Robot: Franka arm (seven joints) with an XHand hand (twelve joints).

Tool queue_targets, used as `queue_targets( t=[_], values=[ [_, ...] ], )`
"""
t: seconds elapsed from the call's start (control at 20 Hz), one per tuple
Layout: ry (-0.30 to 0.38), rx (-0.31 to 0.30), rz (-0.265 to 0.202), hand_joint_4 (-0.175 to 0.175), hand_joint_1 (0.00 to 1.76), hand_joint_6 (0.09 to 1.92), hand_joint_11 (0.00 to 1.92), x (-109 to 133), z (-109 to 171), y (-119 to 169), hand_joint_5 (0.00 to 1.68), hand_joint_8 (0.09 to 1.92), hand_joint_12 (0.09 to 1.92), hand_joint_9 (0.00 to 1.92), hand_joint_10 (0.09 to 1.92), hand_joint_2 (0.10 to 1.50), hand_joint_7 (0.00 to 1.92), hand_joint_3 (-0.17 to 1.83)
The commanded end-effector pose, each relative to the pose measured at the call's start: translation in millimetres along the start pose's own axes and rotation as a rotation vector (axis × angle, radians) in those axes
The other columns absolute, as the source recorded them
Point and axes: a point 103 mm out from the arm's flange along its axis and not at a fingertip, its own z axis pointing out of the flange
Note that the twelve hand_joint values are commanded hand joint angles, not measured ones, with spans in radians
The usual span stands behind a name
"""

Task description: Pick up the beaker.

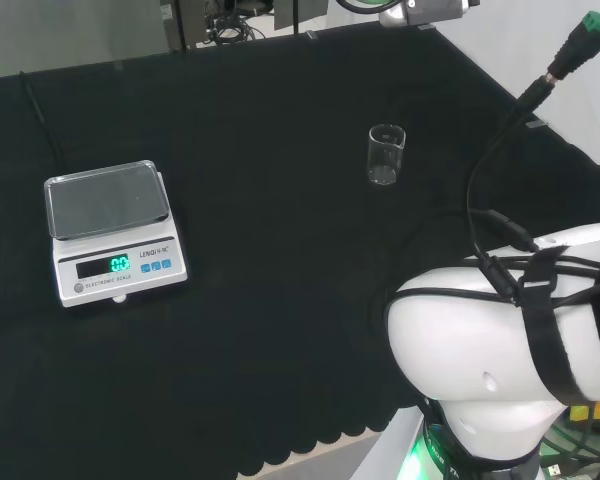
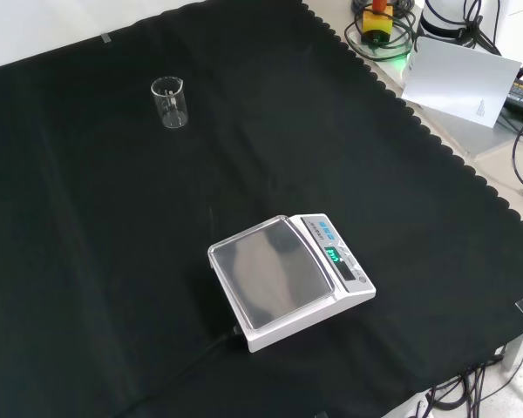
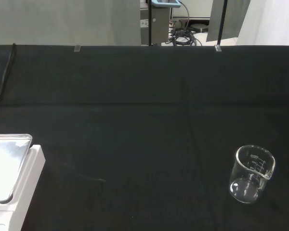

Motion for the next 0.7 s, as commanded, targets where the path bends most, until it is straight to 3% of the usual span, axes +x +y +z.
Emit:
queue_targets(
  t=[0.05,0.4,0.7],
  values=[
    [-0.007,0.003,0.007,-0.019,0.61,0.09,0.03,-2,3,4,0.11,0.78,1.43,0.22,0.83,0.63,0.06,0.32],
    [-0.015,0.005,0.014,-0.024,0.60,0.09,0.00,-8,9,16,0.13,0.75,1.39,0.16,0.84,0.64,0.03,0.31],
    [0.007,0.050,0.065,-0.023,0.60,0.09,0.00,-32,44,44,0.13,0.75,1.39,0.16,0.84,0.64,0.03,0.31]
  ],
)
